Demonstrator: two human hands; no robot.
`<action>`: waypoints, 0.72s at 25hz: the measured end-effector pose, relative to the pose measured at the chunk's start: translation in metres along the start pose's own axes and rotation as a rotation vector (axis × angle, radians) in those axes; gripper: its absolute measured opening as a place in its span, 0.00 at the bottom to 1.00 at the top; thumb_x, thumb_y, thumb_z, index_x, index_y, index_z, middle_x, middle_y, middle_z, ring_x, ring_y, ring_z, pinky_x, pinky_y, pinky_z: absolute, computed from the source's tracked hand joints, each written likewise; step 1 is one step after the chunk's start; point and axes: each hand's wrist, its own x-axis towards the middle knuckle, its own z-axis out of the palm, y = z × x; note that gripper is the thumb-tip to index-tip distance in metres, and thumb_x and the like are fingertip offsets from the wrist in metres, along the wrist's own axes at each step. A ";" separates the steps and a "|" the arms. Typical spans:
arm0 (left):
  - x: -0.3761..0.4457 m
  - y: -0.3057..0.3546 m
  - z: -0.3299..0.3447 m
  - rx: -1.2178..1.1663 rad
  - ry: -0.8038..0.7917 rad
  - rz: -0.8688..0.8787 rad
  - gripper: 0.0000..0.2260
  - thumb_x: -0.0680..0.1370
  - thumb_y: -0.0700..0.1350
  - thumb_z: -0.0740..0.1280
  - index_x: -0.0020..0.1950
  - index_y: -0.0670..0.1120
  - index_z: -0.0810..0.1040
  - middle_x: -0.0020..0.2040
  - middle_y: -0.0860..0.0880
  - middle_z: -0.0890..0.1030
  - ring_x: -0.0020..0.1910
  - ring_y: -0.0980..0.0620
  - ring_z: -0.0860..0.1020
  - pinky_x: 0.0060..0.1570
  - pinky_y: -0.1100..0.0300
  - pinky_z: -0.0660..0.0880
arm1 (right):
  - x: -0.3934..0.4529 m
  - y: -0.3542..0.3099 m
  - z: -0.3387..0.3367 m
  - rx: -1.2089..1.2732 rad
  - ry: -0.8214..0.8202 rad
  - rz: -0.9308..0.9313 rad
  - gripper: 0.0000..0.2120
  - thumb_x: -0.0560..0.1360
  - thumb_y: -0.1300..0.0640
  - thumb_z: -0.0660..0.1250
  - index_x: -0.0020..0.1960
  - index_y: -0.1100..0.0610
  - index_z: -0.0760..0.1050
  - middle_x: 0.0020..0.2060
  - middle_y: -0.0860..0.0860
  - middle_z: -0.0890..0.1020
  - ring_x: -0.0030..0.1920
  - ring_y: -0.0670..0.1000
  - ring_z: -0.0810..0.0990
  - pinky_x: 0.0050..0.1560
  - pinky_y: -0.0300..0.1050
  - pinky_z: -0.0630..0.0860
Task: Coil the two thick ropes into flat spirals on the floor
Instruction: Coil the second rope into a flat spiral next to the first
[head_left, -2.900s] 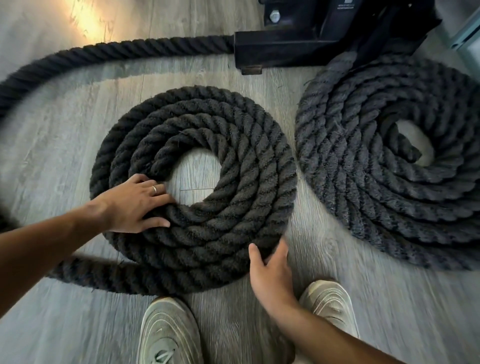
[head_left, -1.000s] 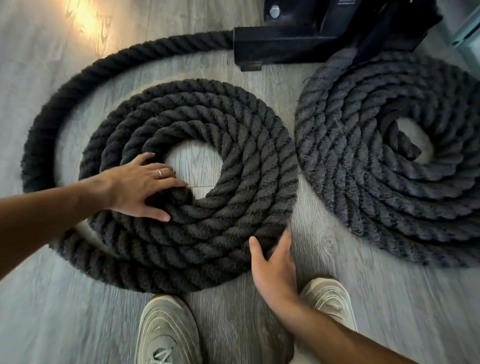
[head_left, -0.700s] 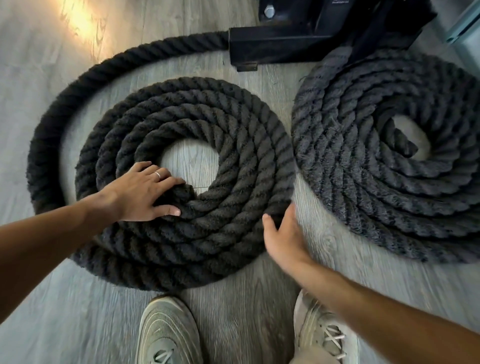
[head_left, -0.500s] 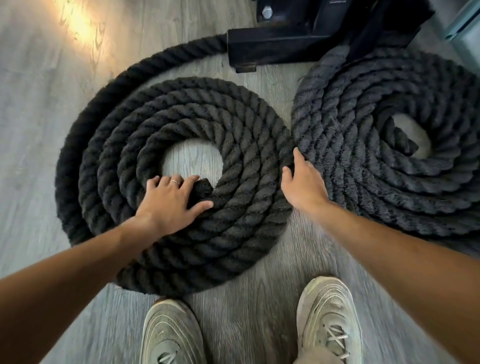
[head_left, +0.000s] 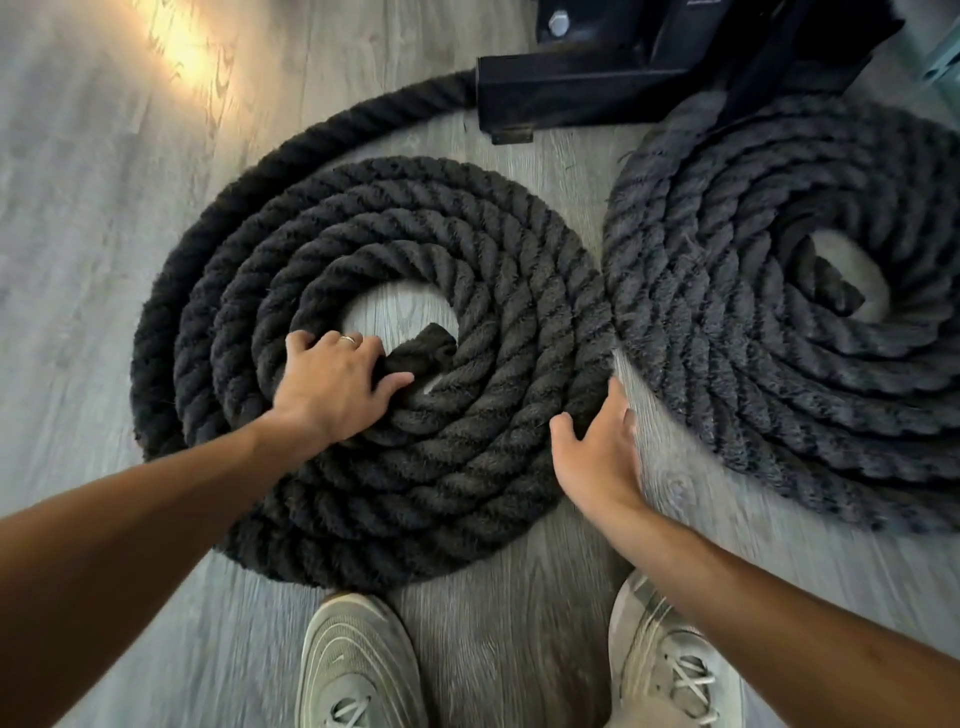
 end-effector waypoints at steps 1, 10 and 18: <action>0.003 0.017 -0.003 -0.075 -0.009 -0.107 0.30 0.78 0.70 0.47 0.53 0.47 0.75 0.49 0.48 0.81 0.52 0.45 0.79 0.58 0.42 0.65 | 0.001 0.002 -0.002 0.001 -0.004 -0.003 0.35 0.81 0.49 0.62 0.81 0.52 0.48 0.76 0.57 0.61 0.70 0.62 0.69 0.64 0.55 0.69; 0.046 0.057 -0.023 -0.370 -0.210 -0.436 0.34 0.77 0.72 0.51 0.62 0.45 0.75 0.49 0.45 0.80 0.47 0.42 0.78 0.40 0.53 0.70 | -0.054 0.028 0.016 0.125 -0.077 0.109 0.40 0.79 0.43 0.64 0.82 0.54 0.45 0.79 0.53 0.59 0.77 0.57 0.62 0.72 0.49 0.62; 0.003 -0.045 -0.004 -0.003 -0.039 0.378 0.38 0.75 0.75 0.45 0.65 0.51 0.79 0.61 0.49 0.80 0.68 0.45 0.72 0.71 0.41 0.59 | -0.038 0.027 0.015 -0.006 -0.164 0.032 0.40 0.82 0.47 0.61 0.81 0.60 0.41 0.80 0.58 0.55 0.78 0.57 0.58 0.75 0.45 0.55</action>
